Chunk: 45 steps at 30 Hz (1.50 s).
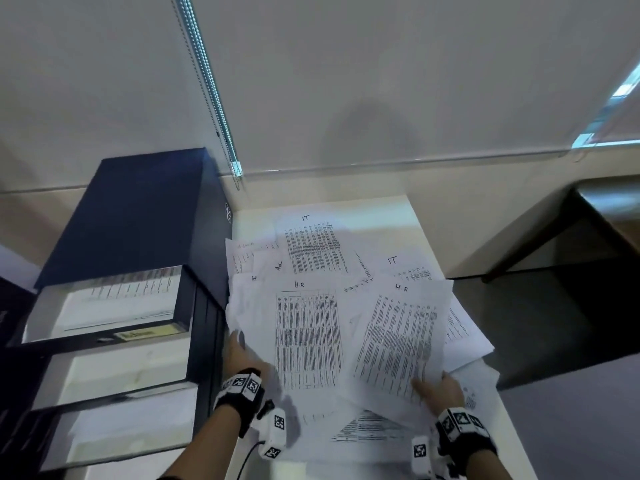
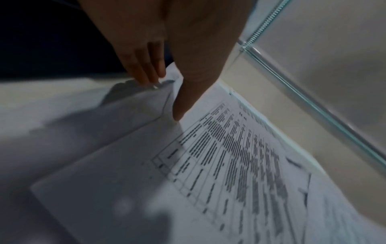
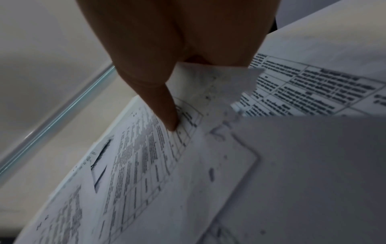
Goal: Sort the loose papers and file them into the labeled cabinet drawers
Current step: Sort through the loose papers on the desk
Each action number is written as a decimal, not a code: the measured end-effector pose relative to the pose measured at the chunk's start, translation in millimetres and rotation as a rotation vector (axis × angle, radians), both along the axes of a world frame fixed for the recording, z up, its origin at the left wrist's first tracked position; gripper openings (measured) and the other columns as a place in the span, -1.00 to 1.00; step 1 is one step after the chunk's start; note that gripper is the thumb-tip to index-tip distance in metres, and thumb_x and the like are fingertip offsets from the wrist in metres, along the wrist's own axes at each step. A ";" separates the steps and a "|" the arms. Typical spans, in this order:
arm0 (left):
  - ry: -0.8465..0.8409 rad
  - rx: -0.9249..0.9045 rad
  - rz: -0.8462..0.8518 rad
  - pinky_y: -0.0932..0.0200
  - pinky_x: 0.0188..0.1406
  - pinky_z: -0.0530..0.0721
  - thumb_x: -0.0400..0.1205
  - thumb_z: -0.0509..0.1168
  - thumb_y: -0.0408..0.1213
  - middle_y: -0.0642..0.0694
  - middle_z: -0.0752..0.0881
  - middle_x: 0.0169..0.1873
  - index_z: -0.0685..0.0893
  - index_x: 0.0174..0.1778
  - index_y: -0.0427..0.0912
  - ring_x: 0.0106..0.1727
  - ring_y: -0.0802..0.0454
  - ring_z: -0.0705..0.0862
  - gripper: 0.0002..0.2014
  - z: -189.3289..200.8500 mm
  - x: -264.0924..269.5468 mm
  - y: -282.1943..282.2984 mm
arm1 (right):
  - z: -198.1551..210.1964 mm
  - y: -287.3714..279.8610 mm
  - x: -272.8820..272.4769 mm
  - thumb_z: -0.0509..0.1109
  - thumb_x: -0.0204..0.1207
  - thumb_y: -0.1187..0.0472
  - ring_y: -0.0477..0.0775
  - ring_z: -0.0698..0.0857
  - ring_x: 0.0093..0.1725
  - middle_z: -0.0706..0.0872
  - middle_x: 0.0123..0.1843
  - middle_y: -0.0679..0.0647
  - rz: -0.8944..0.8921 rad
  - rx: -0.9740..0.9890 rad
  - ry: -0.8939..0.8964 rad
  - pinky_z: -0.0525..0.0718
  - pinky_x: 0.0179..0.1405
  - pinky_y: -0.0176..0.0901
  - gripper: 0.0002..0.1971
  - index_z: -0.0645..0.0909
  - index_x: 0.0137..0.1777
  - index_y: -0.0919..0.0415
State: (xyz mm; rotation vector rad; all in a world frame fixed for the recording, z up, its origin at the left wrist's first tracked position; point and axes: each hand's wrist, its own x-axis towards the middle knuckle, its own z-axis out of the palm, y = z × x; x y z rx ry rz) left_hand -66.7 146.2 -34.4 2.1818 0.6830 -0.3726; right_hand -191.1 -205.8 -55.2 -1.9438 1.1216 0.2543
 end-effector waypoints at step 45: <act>0.128 -0.105 -0.409 0.24 -0.01 0.65 0.61 0.40 -0.03 -0.02 0.82 -0.02 0.76 0.21 -0.08 -0.07 0.04 0.74 -0.68 -44.9 21.5 -48.5 | 70.7 -37.2 54.2 0.36 0.62 0.34 0.04 0.74 -0.08 0.74 -0.03 0.17 0.058 -0.459 -0.455 0.71 -0.06 -0.25 -0.86 0.76 0.03 0.22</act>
